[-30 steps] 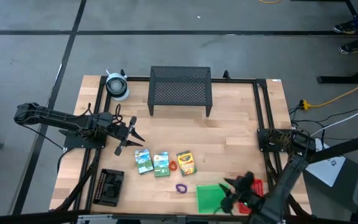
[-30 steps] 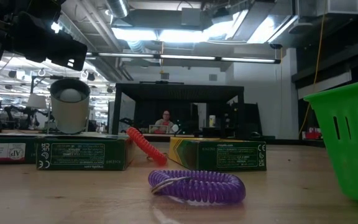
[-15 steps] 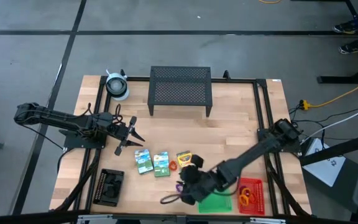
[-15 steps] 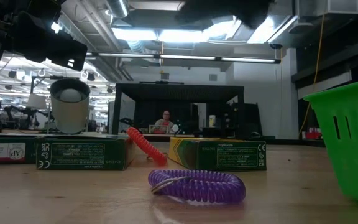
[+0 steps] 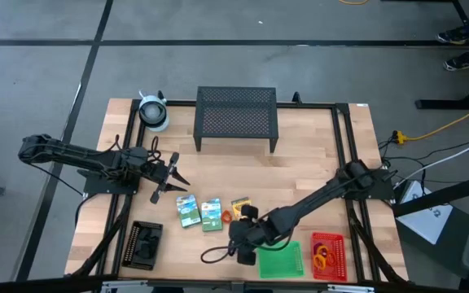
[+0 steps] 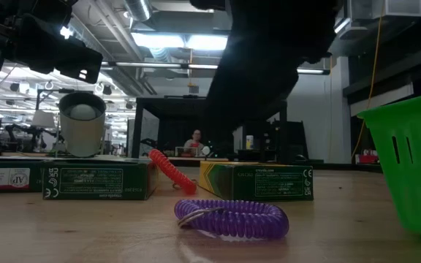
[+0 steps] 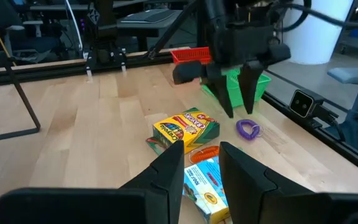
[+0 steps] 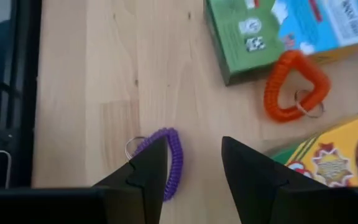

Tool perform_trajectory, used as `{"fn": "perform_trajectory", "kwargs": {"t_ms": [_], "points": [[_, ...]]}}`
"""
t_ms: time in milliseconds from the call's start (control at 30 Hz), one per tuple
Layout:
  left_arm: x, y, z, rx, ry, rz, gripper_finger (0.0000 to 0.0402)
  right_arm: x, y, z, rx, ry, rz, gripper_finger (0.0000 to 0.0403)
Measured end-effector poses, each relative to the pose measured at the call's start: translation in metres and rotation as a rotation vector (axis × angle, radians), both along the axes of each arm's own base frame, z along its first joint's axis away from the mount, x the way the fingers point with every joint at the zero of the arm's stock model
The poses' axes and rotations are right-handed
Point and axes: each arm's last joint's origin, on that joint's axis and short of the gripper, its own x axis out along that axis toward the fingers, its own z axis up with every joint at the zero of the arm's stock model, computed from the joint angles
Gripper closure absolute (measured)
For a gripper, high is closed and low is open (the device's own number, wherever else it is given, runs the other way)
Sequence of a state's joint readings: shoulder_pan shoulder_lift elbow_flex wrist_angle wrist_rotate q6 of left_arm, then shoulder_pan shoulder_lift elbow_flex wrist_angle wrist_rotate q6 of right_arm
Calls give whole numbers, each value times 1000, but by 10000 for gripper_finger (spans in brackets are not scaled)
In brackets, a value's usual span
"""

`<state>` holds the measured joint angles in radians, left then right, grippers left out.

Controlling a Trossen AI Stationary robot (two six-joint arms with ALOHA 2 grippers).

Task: Pick & Place Office Desk Supplies
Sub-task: Put the purple spring keychain into the red bin

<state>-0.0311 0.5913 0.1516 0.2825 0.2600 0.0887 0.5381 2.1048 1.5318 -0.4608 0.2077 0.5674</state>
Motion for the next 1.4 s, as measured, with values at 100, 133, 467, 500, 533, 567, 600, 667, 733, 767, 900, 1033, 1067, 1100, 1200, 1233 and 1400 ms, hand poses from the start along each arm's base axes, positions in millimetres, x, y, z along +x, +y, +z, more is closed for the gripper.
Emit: {"fn": "perform_trajectory", "kwargs": {"t_ms": [100,133,467,500,533,567,600,667,733,767,900,1033,1067,1100,1200,1233,1400], "points": [[0,0,0,0,2,0,304,2,3,0,5,19,21,249],[0,0,0,0,2,0,304,4,6,2,4,14,38,249],[0,0,0,-7,5,1,304,-1,21,-2,-23,132,85,249],[0,0,0,-7,5,1,304,-2,22,-6,-28,148,78,249],[0,0,0,-7,5,1,304,-2,22,-9,-29,156,74,249],[0,0,0,-7,6,1,304,-1,22,-12,-29,161,72,249],[0,0,0,-6,5,1,304,-1,23,-14,-29,164,73,249],[0,0,0,-7,6,1,304,0,22,-16,-31,168,71,249],[0,0,0,-6,5,1,304,1,21,-18,-33,171,68,249],[0,0,0,-7,5,1,304,1,21,-19,-34,173,66,249],[0,0,0,-7,5,1,304,3,18,-19,-31,173,54,249],[0,0,0,-7,5,1,304,5,14,-20,-21,176,25,249],[0,0,0,-7,5,1,304,6,14,-21,-23,180,24,249],[0,0,0,-7,5,1,304,5,14,-23,-27,186,24,249],[0,0,0,-7,6,1,304,7,13,-27,-22,196,17,249],[0,0,0,-7,6,1,304,6,13,-29,-26,211,9,249],[0,0,0,-7,5,1,304,6,12,-38,-23,242,-18,250]]}}
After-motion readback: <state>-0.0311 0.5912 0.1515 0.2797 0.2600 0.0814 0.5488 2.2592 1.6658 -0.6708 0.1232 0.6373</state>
